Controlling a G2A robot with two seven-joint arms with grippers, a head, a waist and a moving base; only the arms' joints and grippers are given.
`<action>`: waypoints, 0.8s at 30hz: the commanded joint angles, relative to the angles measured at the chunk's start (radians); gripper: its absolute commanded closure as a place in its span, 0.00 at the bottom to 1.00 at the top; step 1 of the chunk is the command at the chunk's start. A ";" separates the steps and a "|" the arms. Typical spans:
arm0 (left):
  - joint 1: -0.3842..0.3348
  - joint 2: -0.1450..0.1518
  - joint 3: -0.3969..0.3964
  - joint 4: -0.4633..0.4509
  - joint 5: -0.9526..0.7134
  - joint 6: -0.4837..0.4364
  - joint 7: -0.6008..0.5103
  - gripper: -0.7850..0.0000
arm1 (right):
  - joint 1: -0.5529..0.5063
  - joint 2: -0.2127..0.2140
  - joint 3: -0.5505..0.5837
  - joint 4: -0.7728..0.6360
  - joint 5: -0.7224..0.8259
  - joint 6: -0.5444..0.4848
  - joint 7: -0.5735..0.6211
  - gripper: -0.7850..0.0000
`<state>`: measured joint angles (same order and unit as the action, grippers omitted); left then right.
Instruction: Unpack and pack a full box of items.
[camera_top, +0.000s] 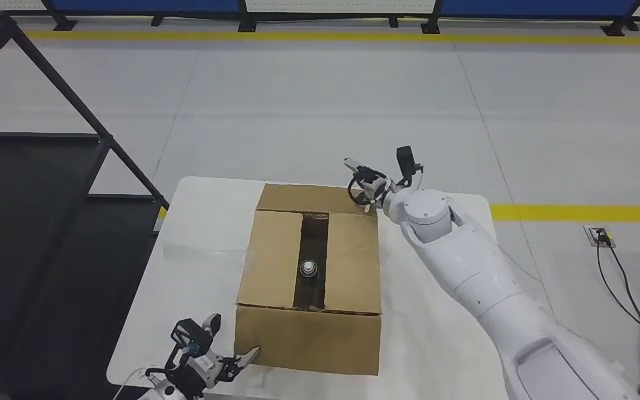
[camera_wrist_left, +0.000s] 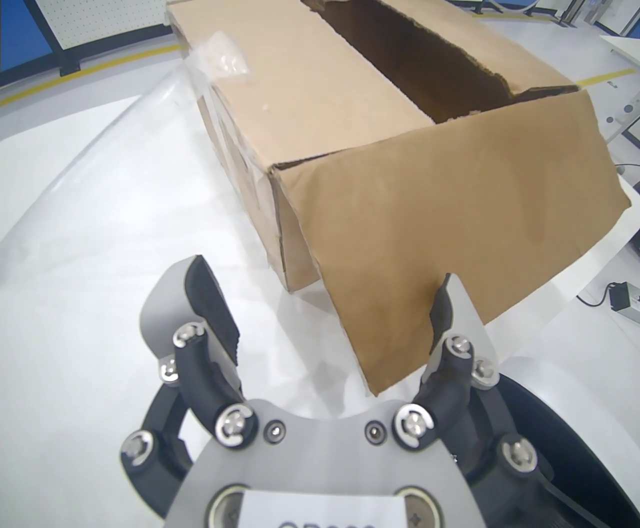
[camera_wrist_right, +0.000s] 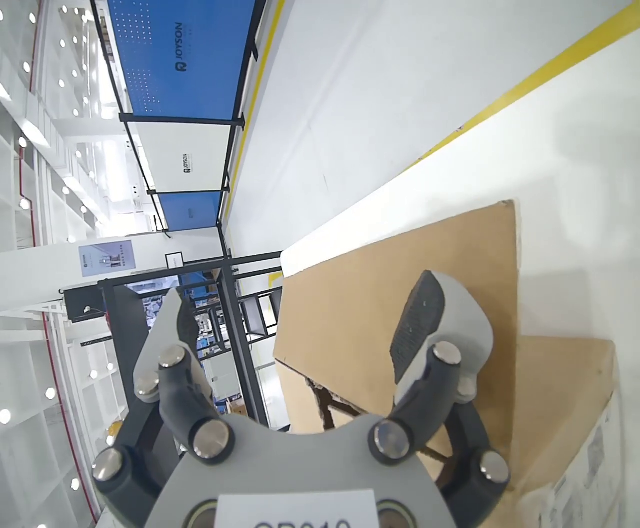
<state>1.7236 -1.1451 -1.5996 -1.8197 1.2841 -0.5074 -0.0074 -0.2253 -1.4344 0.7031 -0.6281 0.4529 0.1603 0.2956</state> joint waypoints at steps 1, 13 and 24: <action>-0.003 0.001 0.005 0.006 0.005 0.000 -0.003 0.00 | 0.012 -0.014 -0.003 0.042 0.003 -0.012 0.010 0.00; -0.027 0.002 0.051 0.038 0.037 0.001 -0.015 0.00 | 0.063 -0.075 -0.002 0.196 0.006 -0.003 0.021 0.00; -0.043 0.009 0.057 0.047 0.097 -0.032 0.011 0.00 | 0.076 -0.102 0.039 0.250 0.027 -0.106 0.014 0.00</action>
<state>1.6779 -1.1371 -1.5416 -1.7706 1.3711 -0.5292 -0.0137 -0.1462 -1.5367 0.7357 -0.3733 0.4784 0.0965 0.3096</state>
